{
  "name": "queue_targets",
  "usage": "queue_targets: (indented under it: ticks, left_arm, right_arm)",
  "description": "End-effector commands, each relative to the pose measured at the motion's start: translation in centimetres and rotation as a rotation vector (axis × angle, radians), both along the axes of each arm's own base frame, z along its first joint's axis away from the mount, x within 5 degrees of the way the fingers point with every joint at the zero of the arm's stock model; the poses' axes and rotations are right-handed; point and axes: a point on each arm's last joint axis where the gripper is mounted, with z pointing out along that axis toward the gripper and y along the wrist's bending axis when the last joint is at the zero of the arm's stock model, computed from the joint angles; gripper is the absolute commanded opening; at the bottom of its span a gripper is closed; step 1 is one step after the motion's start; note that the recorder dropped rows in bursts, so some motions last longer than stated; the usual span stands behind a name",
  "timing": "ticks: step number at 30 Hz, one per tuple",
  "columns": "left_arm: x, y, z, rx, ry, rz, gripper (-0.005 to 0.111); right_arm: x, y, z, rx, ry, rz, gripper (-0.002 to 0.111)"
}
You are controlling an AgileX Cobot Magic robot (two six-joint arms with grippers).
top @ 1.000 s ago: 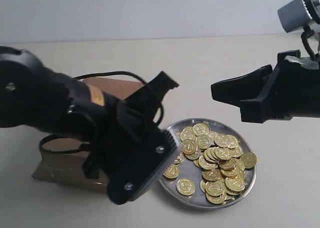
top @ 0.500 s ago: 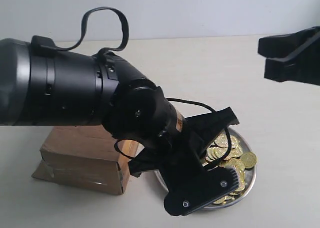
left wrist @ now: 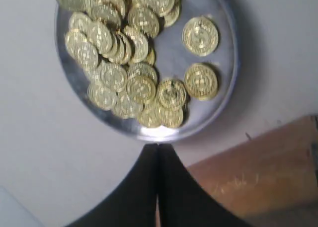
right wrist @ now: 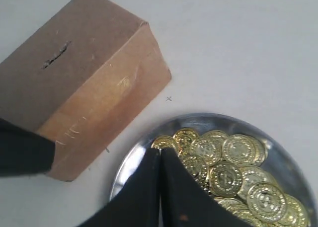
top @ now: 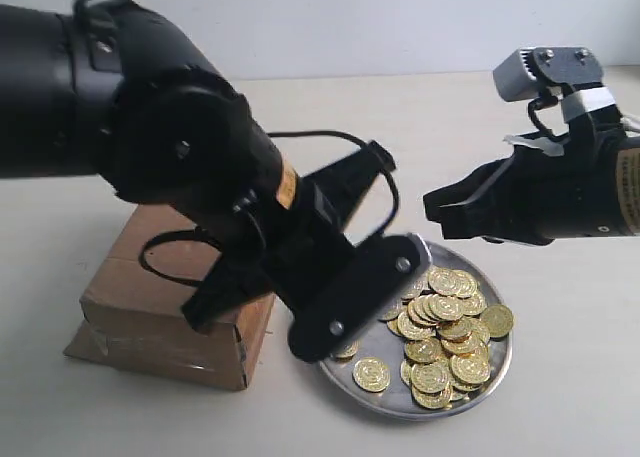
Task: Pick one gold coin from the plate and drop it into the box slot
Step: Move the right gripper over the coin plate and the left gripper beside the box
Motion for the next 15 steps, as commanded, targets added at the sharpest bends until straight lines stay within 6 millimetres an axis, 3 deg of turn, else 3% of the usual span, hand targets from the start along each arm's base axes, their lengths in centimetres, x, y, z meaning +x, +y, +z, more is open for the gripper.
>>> queue_targets:
  ticks: [1, 4, 9, 15]
  left_arm:
    - [0.2, 2.7, 4.0, -0.109, -0.021, 0.146, 0.0]
    - [-1.3, 4.8, 5.2, -0.154, -0.027, 0.155, 0.0]
    - [-3.5, 7.3, 3.9, -0.156, 0.045, 0.198, 0.0]
    - [-4.6, 8.8, 1.2, -0.121, 0.066, 0.202, 0.0]
  right_arm:
    - [1.5, 0.8, -0.5, 0.045, 0.064, 0.026, 0.003]
    - [2.3, 1.2, 0.1, 0.056, 0.04, 0.073, 0.007]
    - [3.4, 1.8, 0.8, -0.044, -0.071, 0.082, 0.007]
    - [4.0, 2.9, -2.1, -0.135, -0.037, 0.156, 0.007]
